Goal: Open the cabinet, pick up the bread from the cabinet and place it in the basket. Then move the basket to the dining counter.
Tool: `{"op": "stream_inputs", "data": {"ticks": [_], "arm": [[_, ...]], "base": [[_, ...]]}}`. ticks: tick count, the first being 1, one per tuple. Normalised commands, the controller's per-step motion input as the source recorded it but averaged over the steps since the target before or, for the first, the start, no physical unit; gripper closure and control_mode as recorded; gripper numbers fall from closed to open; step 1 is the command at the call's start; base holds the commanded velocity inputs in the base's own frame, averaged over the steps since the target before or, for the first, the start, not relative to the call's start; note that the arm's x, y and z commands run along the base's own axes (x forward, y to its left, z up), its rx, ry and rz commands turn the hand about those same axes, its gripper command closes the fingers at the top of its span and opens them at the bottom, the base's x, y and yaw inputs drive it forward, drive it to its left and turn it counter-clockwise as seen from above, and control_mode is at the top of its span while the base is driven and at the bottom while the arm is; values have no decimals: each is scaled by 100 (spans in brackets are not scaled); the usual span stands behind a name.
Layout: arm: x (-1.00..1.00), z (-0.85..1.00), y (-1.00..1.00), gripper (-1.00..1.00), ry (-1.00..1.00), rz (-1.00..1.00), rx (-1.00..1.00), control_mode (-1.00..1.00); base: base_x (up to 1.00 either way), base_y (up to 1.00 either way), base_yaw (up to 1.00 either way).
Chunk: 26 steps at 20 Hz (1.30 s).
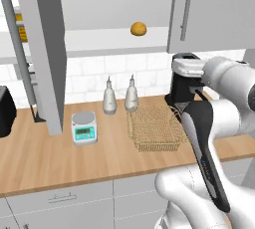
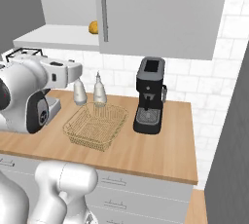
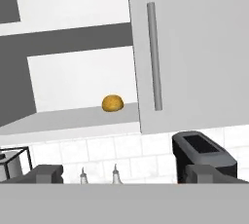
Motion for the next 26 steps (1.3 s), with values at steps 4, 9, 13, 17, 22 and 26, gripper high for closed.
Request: {"op": "stream_inputs", "data": {"ticks": [4,9,13,17,22,26], "arm": [[-42,21,-20,-100,-3,0,-1,-100],[-44,22,-17,-100,-5,0,-3,-100],[-29,27,-22,-100,-3,0,-2,-100],[-12,20,-23,-100,-4,-1,-2,-100],[9,6,-22,-100,0,-4,0,-100],[44,0,-22,-100,-4,0,0,-100]], "base": [[0,0,0],[0,0,0],[0,0,0],[0,0,0],[0,0,0],[0,0,0]]}}
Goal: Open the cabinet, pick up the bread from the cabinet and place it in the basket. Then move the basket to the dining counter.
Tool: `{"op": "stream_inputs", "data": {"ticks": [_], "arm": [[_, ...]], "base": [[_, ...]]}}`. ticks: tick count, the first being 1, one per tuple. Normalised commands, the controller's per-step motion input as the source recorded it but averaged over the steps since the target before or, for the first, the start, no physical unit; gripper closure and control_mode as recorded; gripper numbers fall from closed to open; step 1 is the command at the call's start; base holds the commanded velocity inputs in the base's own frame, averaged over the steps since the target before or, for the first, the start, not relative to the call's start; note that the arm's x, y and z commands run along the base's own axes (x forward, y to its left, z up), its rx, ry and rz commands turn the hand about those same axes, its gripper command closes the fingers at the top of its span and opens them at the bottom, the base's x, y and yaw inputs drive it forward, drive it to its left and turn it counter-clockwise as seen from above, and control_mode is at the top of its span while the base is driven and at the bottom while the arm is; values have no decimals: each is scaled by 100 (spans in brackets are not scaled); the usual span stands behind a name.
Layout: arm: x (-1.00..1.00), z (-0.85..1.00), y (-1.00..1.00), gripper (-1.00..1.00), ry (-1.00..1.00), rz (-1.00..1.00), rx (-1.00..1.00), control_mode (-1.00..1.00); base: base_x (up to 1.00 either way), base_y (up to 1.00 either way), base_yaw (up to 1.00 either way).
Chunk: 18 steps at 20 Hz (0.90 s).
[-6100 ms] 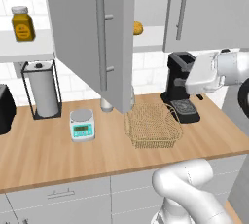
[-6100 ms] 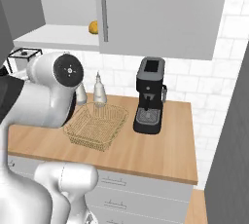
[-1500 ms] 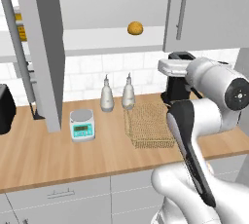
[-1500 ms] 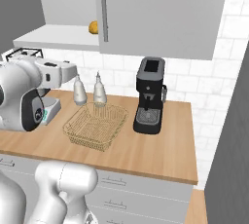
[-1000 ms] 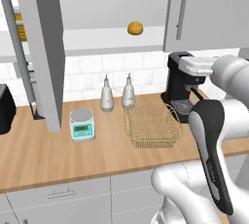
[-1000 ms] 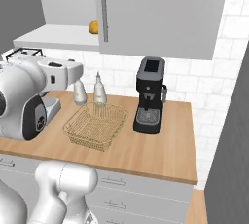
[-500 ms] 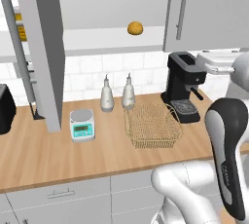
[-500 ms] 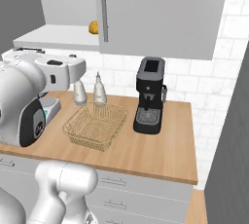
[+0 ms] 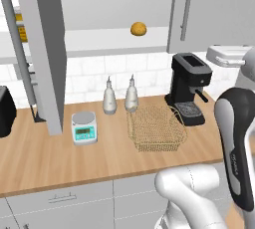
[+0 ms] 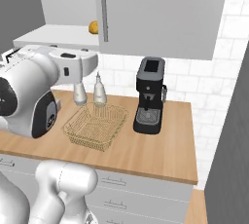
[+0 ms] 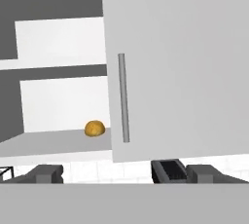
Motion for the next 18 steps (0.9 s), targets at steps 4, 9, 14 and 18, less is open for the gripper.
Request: {"op": "stream_inputs", "data": {"ticks": [4,9,14,18], "arm": [[42,-2,-6,-100,-9,0,0,-100],[39,-16,2,-100,-8,1,0,-100],[41,-26,1,-100,-3,1,0,-100],[42,-10,0,-100,-6,1,0,-100]], "base": [[0,0,0],[0,0,0],[0,0,0],[0,0,0]]}}
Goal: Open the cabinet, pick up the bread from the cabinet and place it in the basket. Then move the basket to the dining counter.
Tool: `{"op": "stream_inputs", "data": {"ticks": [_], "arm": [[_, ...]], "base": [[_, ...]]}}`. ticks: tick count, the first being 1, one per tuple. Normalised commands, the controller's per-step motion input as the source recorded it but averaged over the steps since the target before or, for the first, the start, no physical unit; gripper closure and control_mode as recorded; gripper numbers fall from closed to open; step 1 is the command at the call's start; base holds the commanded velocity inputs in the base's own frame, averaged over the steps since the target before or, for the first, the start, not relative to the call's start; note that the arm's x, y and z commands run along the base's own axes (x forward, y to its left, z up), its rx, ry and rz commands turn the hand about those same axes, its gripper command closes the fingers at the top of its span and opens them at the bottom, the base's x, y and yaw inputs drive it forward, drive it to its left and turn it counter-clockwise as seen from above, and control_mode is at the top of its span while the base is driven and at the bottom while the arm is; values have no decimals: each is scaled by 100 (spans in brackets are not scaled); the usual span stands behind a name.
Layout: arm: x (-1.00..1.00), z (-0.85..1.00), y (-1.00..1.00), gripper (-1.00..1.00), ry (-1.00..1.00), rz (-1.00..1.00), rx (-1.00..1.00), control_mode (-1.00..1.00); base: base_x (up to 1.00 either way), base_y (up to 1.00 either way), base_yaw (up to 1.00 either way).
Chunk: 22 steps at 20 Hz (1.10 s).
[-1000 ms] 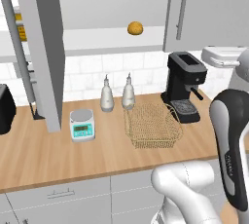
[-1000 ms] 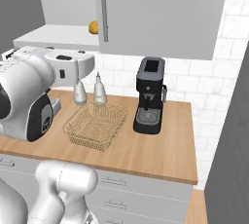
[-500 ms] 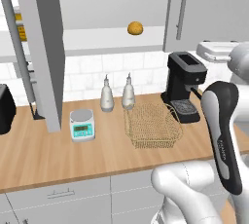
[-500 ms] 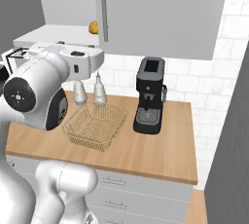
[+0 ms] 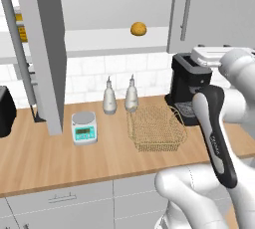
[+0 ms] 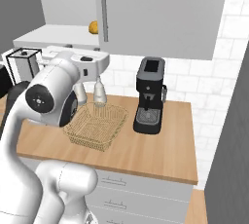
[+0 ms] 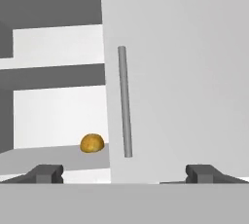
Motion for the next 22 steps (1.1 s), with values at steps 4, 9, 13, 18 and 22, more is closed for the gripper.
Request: {"op": "stream_inputs", "data": {"ticks": [4,9,13,18,22], "arm": [[47,0,0,-100,-6,0,0,-100],[71,0,0,-100,-1,0,0,-100],[74,0,0,-100,0,0,0,-100],[70,0,-1,-100,0,0,0,-100],[61,0,-7,-100,0,3,0,-100]], "base": [[0,0,0],[0,0,0],[0,0,0],[0,0,0],[0,0,0]]}}
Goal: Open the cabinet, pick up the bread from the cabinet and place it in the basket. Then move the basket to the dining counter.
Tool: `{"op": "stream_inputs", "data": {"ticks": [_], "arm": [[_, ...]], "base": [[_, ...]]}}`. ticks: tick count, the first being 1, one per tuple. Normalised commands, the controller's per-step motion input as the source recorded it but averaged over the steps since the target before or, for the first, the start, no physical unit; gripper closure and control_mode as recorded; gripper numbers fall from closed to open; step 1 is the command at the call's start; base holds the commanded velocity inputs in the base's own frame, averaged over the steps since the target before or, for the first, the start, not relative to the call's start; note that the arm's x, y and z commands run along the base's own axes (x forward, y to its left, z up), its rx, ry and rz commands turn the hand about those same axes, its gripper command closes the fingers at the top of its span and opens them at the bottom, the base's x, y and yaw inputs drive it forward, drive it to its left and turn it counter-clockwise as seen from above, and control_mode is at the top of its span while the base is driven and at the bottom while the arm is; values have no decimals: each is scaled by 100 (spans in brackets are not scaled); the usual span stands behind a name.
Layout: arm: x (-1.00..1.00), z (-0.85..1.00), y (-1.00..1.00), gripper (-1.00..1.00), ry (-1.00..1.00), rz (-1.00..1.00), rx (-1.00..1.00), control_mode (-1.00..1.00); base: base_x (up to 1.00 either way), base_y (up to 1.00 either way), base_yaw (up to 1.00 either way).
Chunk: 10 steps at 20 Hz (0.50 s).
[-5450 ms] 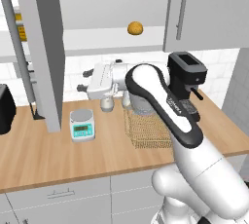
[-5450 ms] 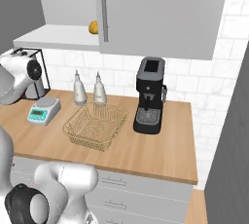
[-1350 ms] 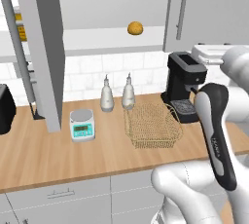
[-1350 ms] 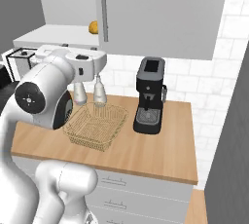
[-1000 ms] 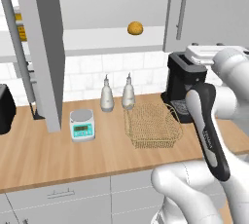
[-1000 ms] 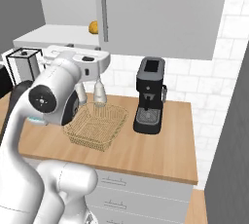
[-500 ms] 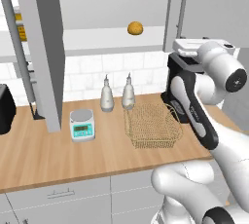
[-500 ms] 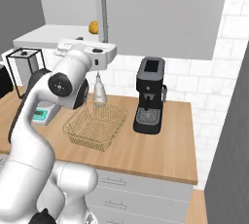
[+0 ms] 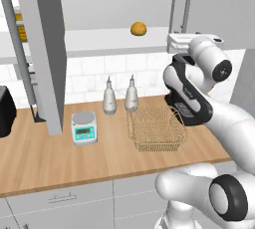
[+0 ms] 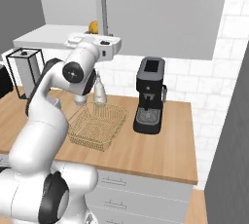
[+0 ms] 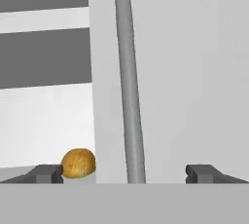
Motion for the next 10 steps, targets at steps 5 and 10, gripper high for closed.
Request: {"op": "stream_inputs", "data": {"ticks": [5,10], "arm": [[40,0,-19,-100,0,7,0,-100],[25,0,-20,-100,0,7,0,-100]], "base": [[0,0,0],[0,0,0]]}}
